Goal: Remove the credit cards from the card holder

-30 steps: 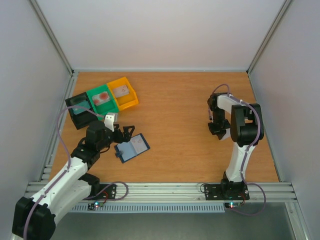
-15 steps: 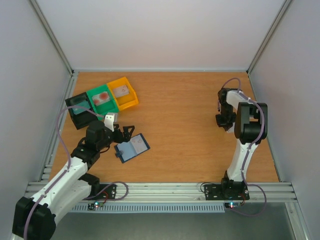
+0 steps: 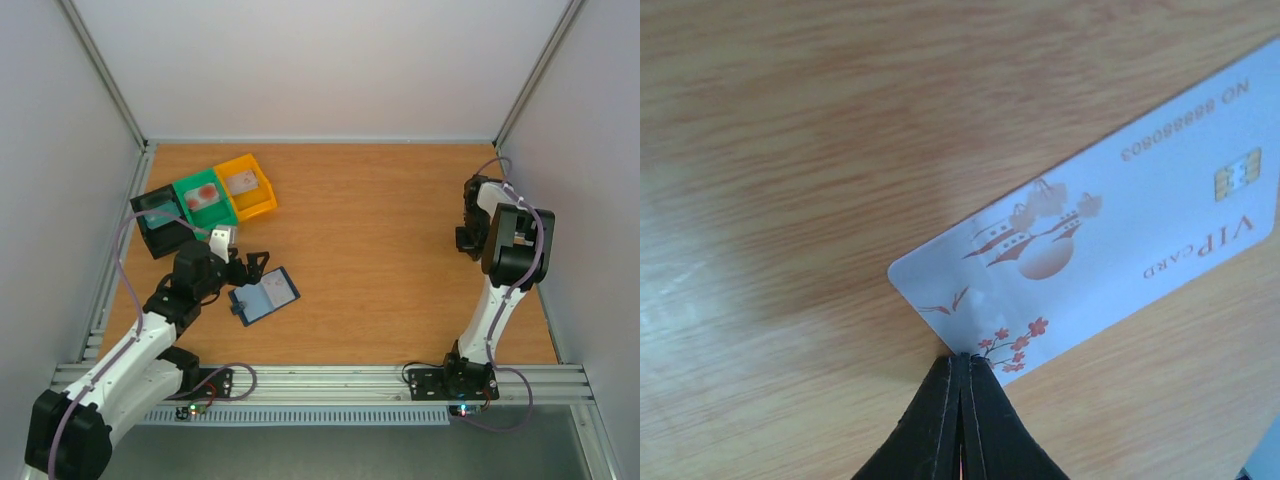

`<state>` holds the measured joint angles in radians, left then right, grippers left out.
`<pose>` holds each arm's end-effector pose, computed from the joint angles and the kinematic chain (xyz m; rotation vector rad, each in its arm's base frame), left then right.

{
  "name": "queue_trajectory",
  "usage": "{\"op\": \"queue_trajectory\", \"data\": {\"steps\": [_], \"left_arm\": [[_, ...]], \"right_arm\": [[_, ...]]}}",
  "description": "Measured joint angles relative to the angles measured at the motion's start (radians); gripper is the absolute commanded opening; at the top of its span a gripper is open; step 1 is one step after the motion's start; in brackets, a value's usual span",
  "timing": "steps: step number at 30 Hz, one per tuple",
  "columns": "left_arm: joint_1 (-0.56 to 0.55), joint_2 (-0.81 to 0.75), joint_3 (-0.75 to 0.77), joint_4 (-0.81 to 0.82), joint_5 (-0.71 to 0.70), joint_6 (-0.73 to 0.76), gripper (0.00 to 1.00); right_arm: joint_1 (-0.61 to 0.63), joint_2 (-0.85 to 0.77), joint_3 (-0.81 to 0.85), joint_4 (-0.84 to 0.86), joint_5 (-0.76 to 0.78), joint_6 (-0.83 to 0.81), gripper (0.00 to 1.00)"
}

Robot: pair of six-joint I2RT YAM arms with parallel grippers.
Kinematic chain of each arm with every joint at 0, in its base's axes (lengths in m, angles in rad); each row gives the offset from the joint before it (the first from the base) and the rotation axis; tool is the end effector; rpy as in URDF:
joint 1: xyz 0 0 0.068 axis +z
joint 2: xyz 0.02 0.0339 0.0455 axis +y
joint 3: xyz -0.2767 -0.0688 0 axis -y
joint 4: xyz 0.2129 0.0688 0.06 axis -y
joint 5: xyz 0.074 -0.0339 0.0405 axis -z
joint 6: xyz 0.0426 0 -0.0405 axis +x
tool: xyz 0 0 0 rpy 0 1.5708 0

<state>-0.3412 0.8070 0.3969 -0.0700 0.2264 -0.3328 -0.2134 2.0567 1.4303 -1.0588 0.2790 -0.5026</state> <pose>0.1384 -0.0593 0.2301 0.1534 2.0955 -0.6454 0.3335 -0.0843 0.1678 0.4440 -2.8859 0.3254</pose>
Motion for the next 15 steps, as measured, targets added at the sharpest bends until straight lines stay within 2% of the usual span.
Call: {"op": "queue_trajectory", "data": {"steps": [10,15], "left_arm": [[0.004,0.008,0.000,-0.001,0.000,0.005,0.99],[0.006,0.017,0.000,-0.003,0.000,0.010,0.99]], "right_arm": [[-0.121,0.003,0.004,0.014,0.017,0.011,0.02],[-0.141,0.024,0.035,-0.001,0.017,0.011,0.02]]}}
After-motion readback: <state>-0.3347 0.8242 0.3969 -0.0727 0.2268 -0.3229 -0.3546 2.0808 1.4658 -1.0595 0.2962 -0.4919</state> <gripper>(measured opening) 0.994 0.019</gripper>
